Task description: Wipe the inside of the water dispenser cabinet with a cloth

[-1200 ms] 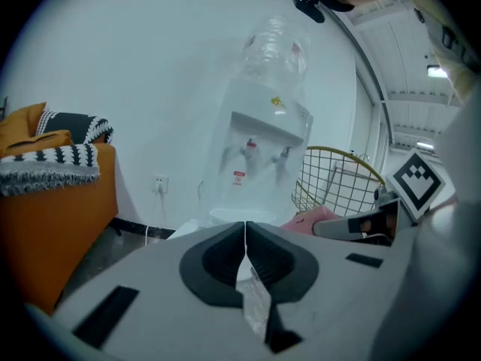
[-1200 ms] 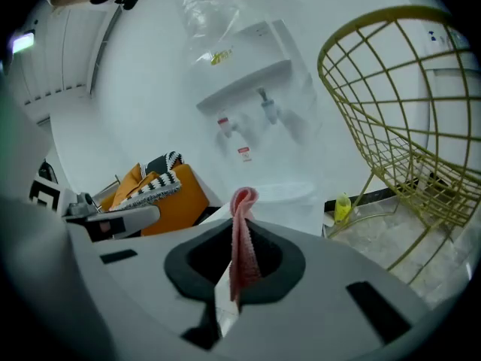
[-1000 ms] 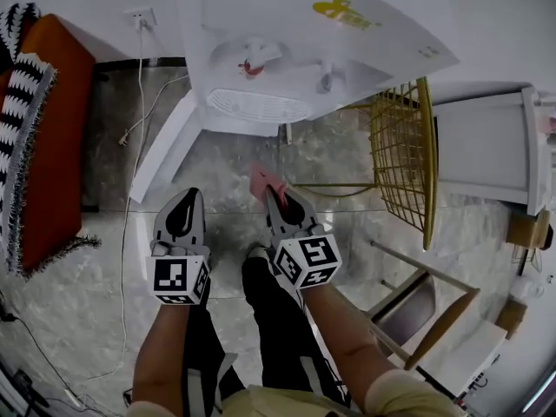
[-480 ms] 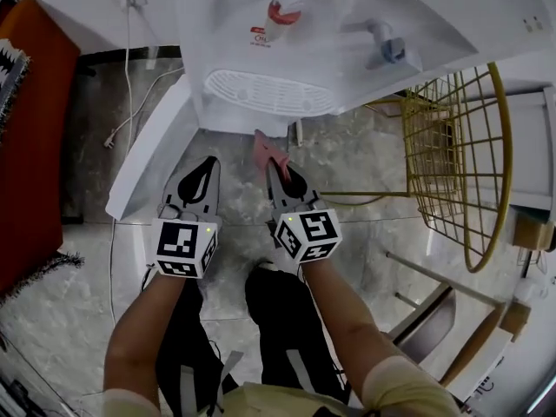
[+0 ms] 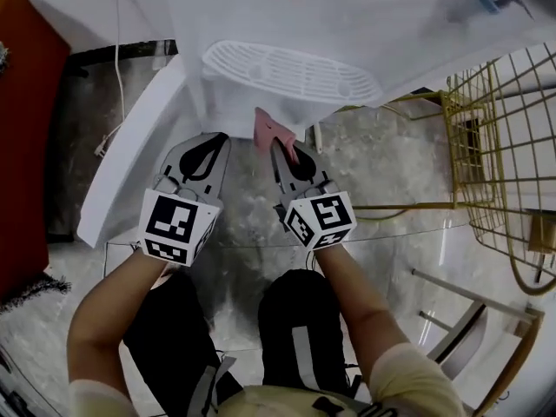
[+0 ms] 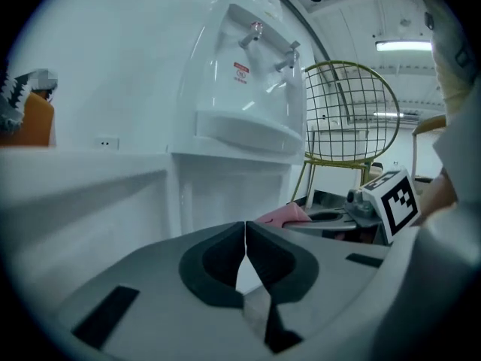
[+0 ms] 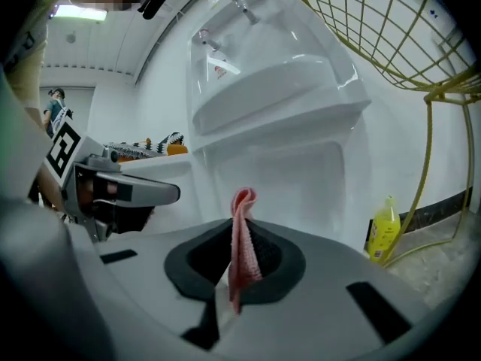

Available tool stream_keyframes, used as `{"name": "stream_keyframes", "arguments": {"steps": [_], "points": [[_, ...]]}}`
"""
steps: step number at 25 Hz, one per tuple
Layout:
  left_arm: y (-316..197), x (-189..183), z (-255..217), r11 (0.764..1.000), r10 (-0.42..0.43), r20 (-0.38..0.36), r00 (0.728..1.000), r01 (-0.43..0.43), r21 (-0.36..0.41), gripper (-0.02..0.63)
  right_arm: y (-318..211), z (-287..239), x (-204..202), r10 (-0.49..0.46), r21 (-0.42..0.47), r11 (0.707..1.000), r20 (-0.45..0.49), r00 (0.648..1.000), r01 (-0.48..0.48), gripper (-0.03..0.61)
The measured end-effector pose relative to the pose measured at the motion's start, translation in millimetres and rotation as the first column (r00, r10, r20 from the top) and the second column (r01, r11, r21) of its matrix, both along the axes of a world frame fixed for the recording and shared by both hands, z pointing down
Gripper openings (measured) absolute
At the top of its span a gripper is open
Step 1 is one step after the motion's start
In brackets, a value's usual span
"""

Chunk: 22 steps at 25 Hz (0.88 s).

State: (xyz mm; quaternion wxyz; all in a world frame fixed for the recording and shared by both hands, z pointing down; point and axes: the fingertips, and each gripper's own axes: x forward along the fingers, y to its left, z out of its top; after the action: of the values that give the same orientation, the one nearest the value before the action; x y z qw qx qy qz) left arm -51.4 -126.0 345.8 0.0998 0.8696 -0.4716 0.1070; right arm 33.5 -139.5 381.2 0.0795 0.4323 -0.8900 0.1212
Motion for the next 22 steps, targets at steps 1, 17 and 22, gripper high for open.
{"name": "stream_keyframes", "arguments": {"steps": [1,17,22], "points": [[-4,0,7,1.0,0.007,0.004,1.0,-0.007,0.017,0.017,-6,6,-3,-0.016,0.026,1.0,0.003,1.0,0.016,0.026],[-27,-23,50,0.982,-0.082,-0.065,0.994,0.092,0.163,0.017,-47,37,-8,-0.045,0.167,0.985,0.023,0.999,0.04,0.026],[-30,-25,64,0.983,-0.109,-0.12,0.987,0.124,0.132,0.017,-64,16,-35,-0.095,0.228,0.969,-0.017,0.995,0.096,0.026]]}}
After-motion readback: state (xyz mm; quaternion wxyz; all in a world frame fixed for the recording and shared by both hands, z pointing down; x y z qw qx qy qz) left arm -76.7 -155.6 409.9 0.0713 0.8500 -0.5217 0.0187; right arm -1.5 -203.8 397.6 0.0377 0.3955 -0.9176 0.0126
